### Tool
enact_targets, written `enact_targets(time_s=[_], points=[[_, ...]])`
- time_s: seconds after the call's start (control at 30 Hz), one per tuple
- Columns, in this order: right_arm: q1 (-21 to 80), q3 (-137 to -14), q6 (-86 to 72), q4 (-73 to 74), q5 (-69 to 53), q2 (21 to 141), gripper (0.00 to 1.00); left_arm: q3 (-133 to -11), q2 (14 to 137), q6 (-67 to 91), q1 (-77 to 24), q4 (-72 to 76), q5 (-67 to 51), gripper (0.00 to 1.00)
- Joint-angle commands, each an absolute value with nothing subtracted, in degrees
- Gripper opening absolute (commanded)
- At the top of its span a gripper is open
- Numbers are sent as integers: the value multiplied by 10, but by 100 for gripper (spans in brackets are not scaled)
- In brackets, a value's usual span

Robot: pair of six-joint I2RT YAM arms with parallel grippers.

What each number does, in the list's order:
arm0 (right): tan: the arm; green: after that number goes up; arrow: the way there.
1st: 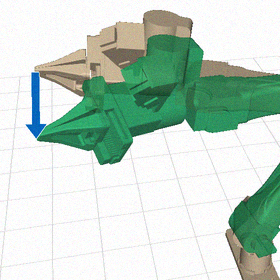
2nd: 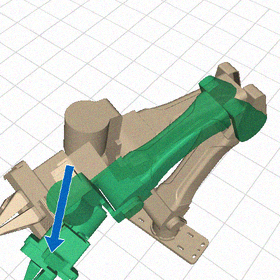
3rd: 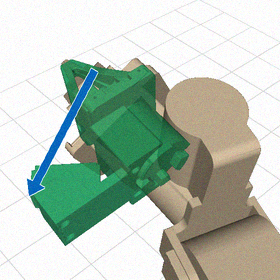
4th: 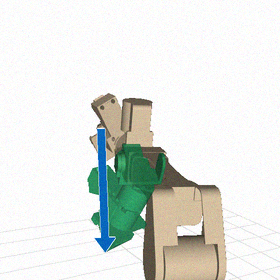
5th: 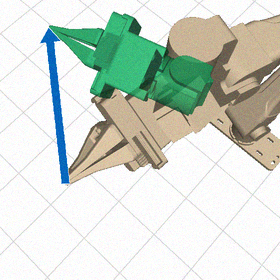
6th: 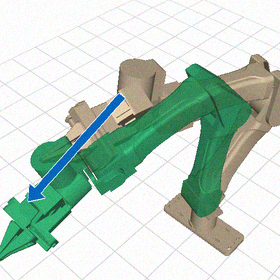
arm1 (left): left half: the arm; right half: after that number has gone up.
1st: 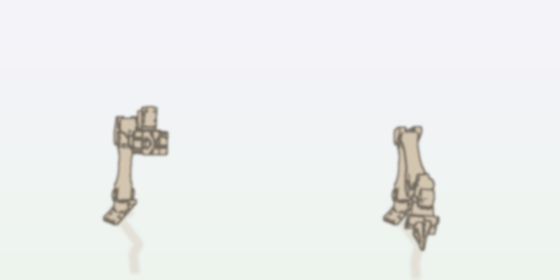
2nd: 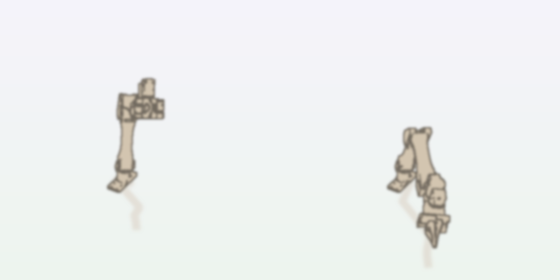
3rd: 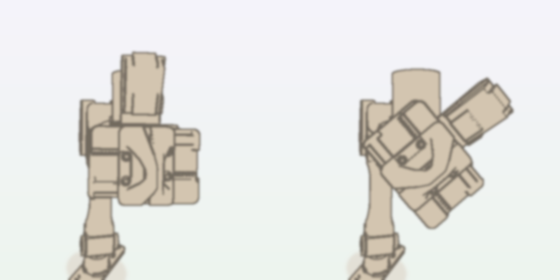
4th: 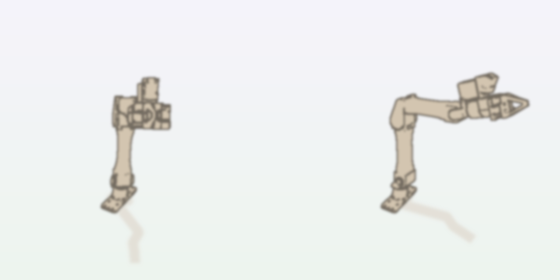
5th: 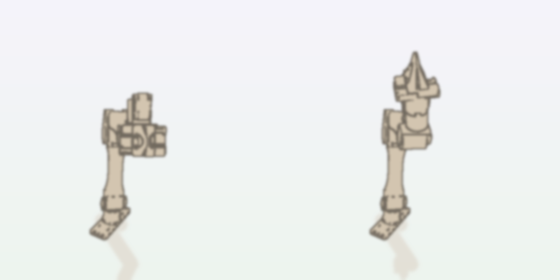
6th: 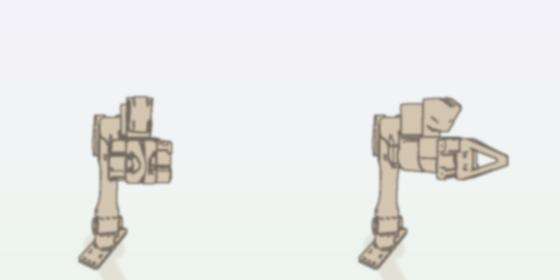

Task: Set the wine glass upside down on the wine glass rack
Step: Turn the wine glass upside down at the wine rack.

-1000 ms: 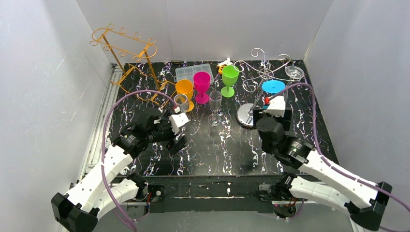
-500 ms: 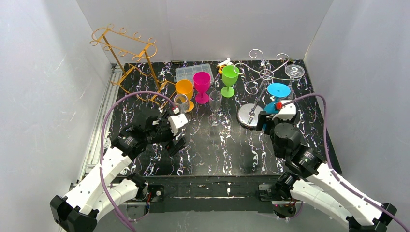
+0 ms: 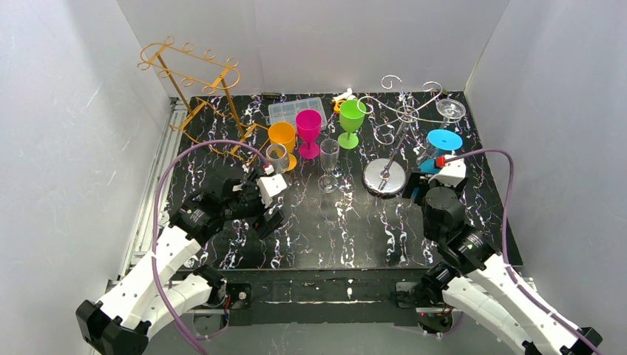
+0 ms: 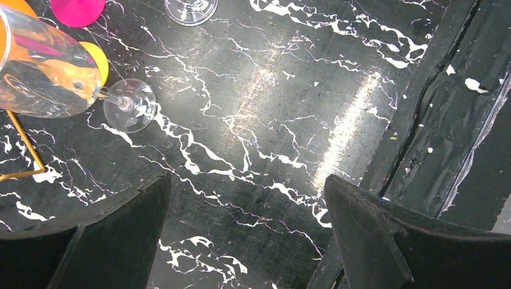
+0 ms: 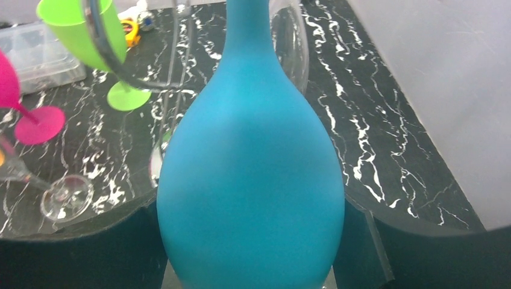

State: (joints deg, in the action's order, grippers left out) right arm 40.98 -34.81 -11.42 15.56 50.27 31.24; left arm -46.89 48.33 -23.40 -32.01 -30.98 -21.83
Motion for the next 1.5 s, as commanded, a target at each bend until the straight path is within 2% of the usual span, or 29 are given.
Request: enact_targets(time_s=[0.0, 0.2, 0.5, 1.17, 1.47], points=[[348, -353, -125, 103, 470, 346, 85, -469, 469, -237, -321, -322, -227, 98], [238, -341, -135, 64, 333, 362, 83, -468, 463, -246, -321, -326, -222, 98], [223, -319, -119, 17, 217, 372, 84, -457, 458, -254, -321, -329, -219, 98], [199, -357, -71, -1, 89, 401, 79, -449, 458, -259, -321, -323, -221, 98], [199, -358, -56, 31, 63, 360, 78, -452, 461, -256, -321, -323, -222, 98]])
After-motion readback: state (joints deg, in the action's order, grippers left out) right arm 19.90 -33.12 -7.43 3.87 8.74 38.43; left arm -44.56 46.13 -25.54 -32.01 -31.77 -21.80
